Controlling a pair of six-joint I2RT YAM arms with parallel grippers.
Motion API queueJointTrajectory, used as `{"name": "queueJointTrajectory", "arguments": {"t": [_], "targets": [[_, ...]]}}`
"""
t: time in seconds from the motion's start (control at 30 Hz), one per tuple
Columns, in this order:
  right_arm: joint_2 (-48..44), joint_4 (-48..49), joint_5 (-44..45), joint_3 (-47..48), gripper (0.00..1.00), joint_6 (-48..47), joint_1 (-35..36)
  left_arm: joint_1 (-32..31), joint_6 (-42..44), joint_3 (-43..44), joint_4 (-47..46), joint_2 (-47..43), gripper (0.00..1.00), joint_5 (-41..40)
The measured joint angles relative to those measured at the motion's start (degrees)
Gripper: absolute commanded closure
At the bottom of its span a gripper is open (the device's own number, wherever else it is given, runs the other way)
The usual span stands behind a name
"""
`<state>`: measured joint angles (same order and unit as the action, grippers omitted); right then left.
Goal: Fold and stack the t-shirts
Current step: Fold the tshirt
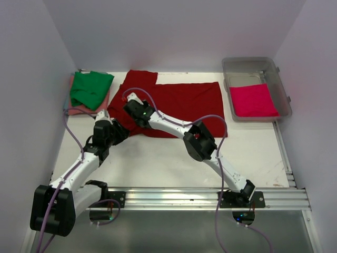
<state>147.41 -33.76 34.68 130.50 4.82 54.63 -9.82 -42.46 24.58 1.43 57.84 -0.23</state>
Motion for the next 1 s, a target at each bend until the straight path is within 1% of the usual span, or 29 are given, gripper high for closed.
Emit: {"name": "queueJointTrajectory", "arguments": {"t": [0.07, 0.1, 0.17, 0.33, 0.43, 0.53, 0.57, 0.63, 0.8, 1.0], "targets": [[-0.9, 0.5, 1.3, -1.2, 0.36, 0.0, -0.3, 0.0, 0.0, -0.2, 0.0, 0.2, 0.49, 0.0], [-1.4, 1.0, 1.6, -1.9, 0.33, -0.1, -0.4, 0.0, 0.0, -0.2, -0.2, 0.2, 0.49, 0.0], [-2.6, 2.2, 1.1, -3.5, 0.32, -0.4, -0.6, 0.0, 0.0, -0.2, -0.5, 0.2, 0.50, 0.0], [-6.2, 4.5, -3.3, -6.5, 0.32, -0.8, -0.8, 0.0, 0.0, -0.2, -0.6, 0.2, 0.50, 0.0], [-7.7, 5.6, -5.3, -6.8, 0.32, -1.0, -0.7, 0.0, 0.0, -0.2, -0.6, 0.2, 0.50, 0.0], [-7.9, 5.6, -6.2, -5.8, 0.35, -1.0, -0.7, 0.0, 0.1, -0.2, -0.5, 0.2, 0.50, 0.0], [-7.9, 5.4, -6.6, -5.6, 0.42, -1.0, -0.7, 0.0, 0.1, -0.2, -0.5, 0.1, 0.50, 0.0], [-7.9, 5.2, -9.0, -5.3, 0.46, -0.8, -0.7, 0.0, 0.1, -0.2, -0.5, 0.0, 0.50, 0.0], [-7.9, 4.9, -18.1, -5.8, 0.48, 0.8, -1.2, 0.0, 0.1, -0.2, -0.5, -0.6, 0.50, 0.0], [-6.2, 3.8, -24.0, -2.8, 0.51, 2.4, -2.1, 0.0, 0.1, -0.2, -0.4, -0.9, 0.50, 0.0]]}}
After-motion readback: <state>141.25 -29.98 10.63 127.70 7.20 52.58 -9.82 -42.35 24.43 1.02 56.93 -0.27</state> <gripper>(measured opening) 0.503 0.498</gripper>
